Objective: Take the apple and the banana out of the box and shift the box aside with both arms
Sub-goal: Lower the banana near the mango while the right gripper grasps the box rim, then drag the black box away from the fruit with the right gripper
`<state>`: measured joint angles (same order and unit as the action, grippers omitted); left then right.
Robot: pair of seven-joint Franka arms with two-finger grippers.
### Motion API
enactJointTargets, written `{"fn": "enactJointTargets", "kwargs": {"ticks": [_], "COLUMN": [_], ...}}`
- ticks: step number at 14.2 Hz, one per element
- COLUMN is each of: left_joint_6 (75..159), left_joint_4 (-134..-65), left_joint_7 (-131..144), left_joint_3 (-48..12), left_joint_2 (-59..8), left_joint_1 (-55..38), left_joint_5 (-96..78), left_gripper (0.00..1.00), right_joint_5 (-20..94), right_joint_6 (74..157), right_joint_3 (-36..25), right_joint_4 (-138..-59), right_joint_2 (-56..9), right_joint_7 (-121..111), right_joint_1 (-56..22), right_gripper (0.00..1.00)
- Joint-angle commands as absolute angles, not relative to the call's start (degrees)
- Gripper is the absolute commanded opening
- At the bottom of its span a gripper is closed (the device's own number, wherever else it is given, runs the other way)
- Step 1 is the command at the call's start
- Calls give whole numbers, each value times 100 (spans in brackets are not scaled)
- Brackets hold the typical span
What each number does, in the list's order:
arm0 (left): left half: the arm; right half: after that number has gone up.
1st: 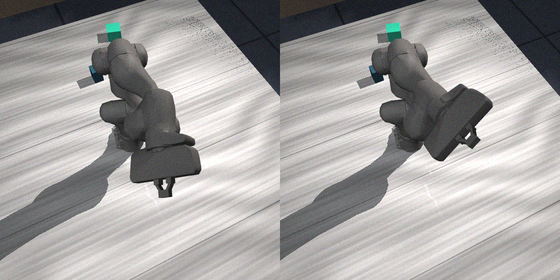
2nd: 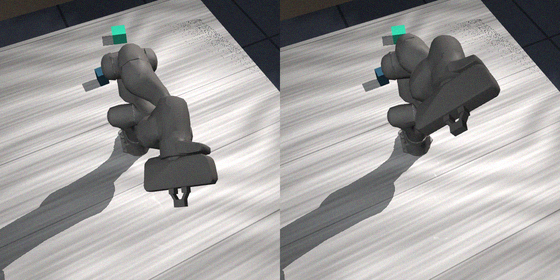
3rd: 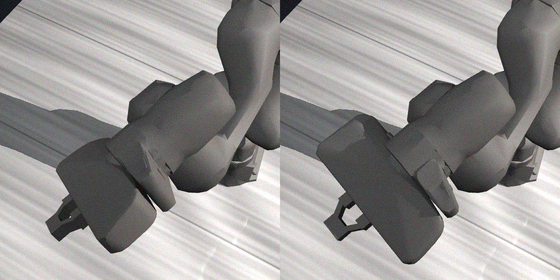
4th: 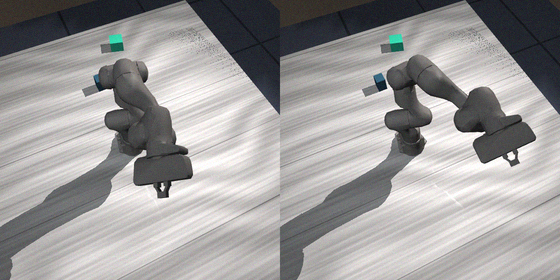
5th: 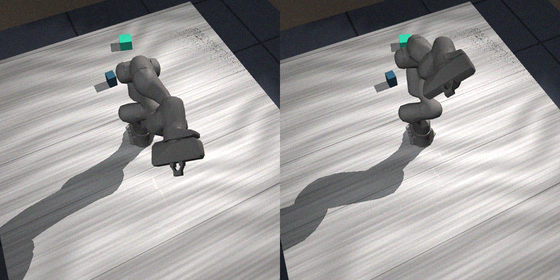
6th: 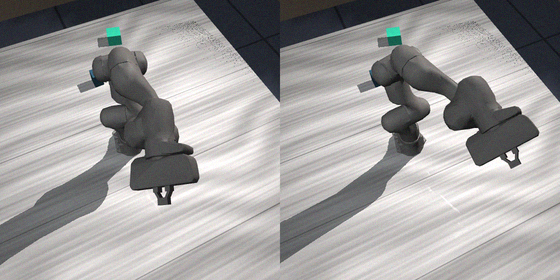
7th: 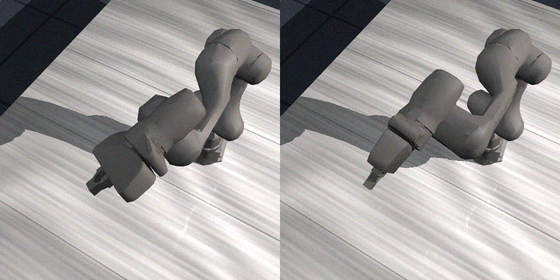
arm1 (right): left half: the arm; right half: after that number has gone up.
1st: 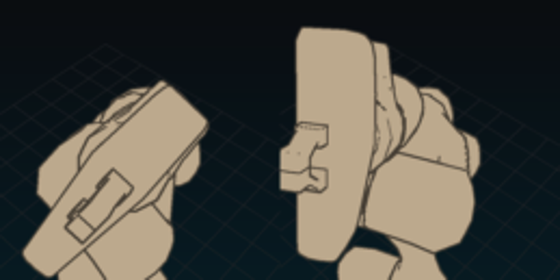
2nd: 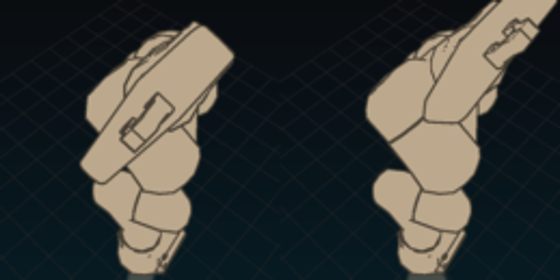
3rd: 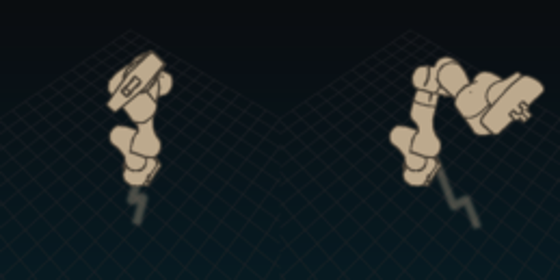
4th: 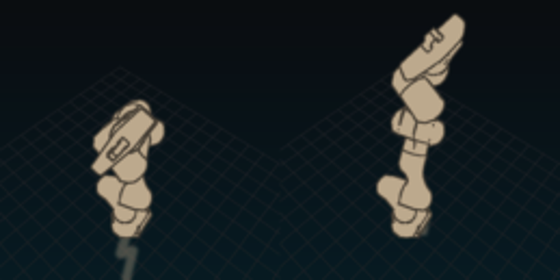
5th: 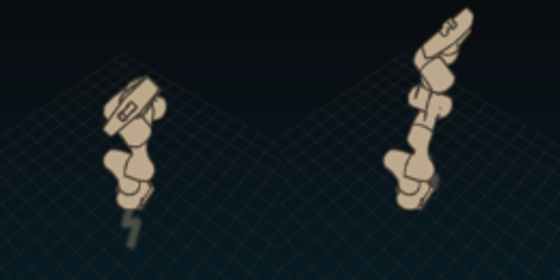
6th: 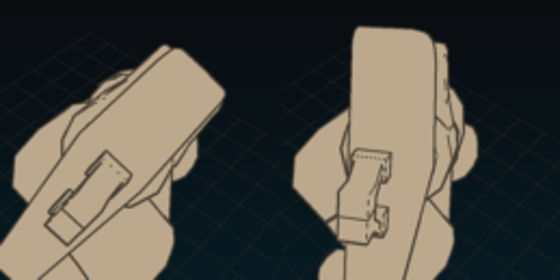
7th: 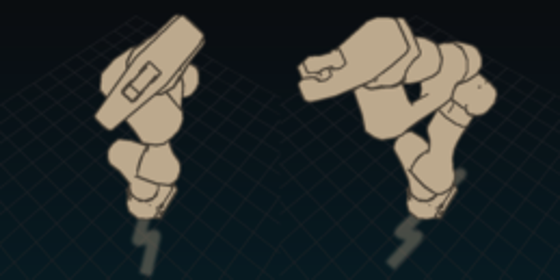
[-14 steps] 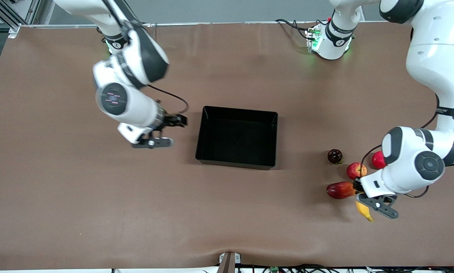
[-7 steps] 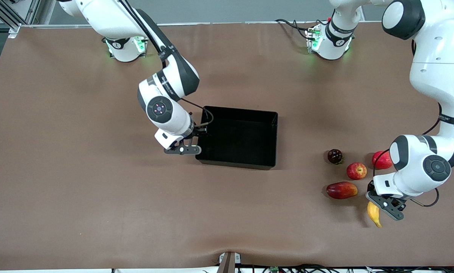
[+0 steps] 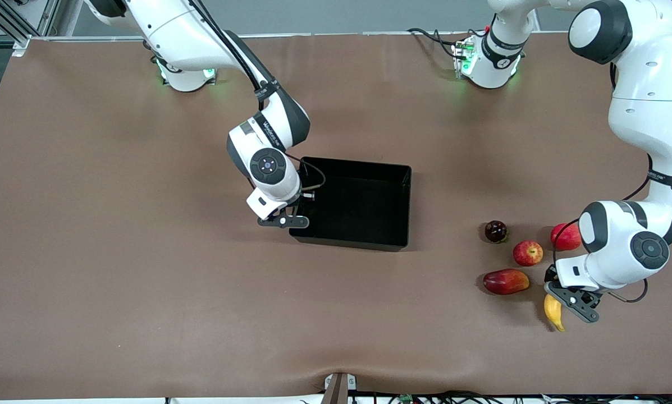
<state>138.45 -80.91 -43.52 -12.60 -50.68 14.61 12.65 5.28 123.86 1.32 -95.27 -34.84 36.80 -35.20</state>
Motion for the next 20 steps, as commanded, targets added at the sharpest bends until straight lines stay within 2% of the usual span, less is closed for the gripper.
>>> {"fn": "enactJointTargets", "kwargs": {"ticks": [1, 2, 3, 4, 5, 7, 11, 15, 20], "left_joint_6": [13711, 13702, 13693, 13667, 13658, 13615, 12983, 12360, 11402], "left_joint_4": [-8288, -8323, -8349, -8384, -8411, -8402, -8367, -8367, -8358], "left_joint_7": [-4412, -4403, -4403, -4403, -4412, -4386, -3833, -2972, -1656], "left_joint_3": [-1336, -1345, -1353, -1362, -1362, -1415, -1538, -1582, -1687], "left_joint_2": [-4931, -4931, -4922, -4896, -4869, -4782, -4255, -3526, -2647], "left_joint_1": [1529, 1521, 1529, 1529, 1529, 1521, 1494, 1477, 1459], "left_joint_5": [1046, 1046, 1046, 1028, 976, 870, 861, 853, 835], "left_gripper": [0, 0, 11, 46, 99, 100, 100, 100, 100], "right_joint_5": [474, 501, 501, 536, 562, 571, 598, 598, 563], "right_joint_6": [12410, 12436, 12428, 12419, 12384, 12288, 11760, 11567, 11575], "right_joint_3": [70, 70, 70, 79, 79, 88, 79, 70, 18], "right_joint_4": [-9492, -9492, -9483, -9466, -9414, -9413, -9640, -10300, -10634], "right_joint_2": [-3472, -3472, -3454, -3411, -3367, -3122, -2594, -1996, -1933], "right_joint_7": [3902, 3911, 3920, 3937, 4007, 4008, 3624, 1745, -577], "right_joint_1": [-3586, -3586, -3569, -3542, -3507, -3254, -2568, -1295, 340], "right_gripper": [0, 0, 0, 0, 0, 0, 0, 0, 0]}}
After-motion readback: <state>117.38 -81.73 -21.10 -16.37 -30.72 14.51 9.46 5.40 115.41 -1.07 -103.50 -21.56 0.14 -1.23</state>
